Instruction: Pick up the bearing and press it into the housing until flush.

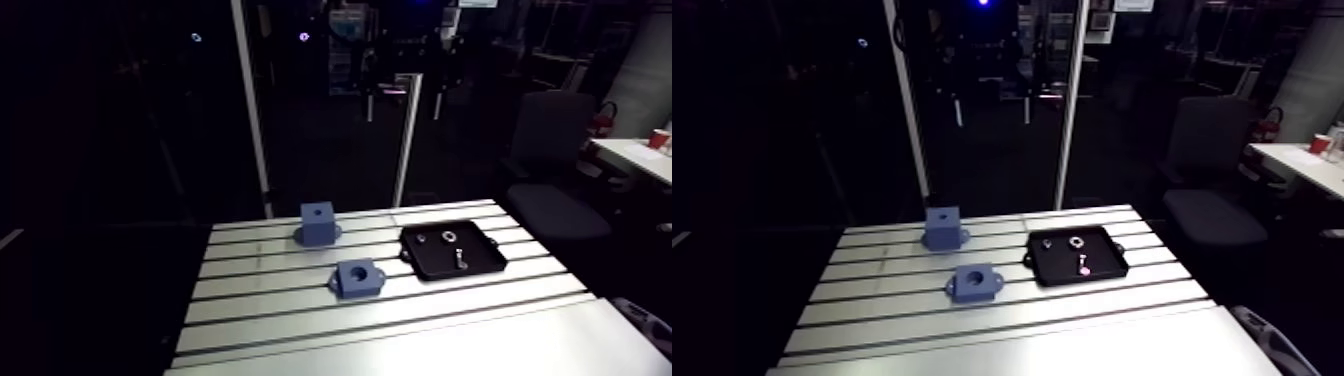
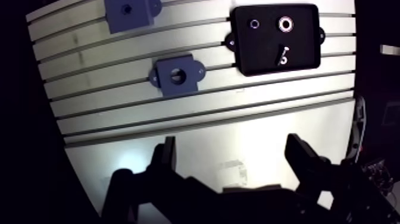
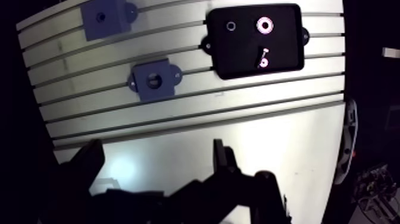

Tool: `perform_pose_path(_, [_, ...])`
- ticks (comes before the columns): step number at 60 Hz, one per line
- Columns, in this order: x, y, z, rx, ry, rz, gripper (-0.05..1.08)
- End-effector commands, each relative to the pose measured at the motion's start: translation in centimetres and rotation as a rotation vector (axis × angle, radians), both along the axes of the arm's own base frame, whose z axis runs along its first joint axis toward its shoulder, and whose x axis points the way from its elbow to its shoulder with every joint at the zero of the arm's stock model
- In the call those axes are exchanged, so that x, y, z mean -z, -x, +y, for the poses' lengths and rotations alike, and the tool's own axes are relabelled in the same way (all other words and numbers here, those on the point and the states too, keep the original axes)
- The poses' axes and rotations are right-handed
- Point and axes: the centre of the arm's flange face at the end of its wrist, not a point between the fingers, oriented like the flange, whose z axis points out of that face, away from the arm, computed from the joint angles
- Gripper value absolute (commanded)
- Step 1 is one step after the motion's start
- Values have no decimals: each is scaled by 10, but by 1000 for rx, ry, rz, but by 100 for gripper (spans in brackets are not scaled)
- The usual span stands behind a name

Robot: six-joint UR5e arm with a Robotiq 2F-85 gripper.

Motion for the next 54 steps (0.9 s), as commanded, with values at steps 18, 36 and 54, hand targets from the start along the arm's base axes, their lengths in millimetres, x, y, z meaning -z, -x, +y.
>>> perform_pose_path(18, [-20, -3, -55, -111, -6, 33, 0])
perform_pose_path(36, [-20, -2, -53, -114, -12, 33, 0])
perform_pose_path(54, [-3, 18, 12, -160, -9, 41, 0])
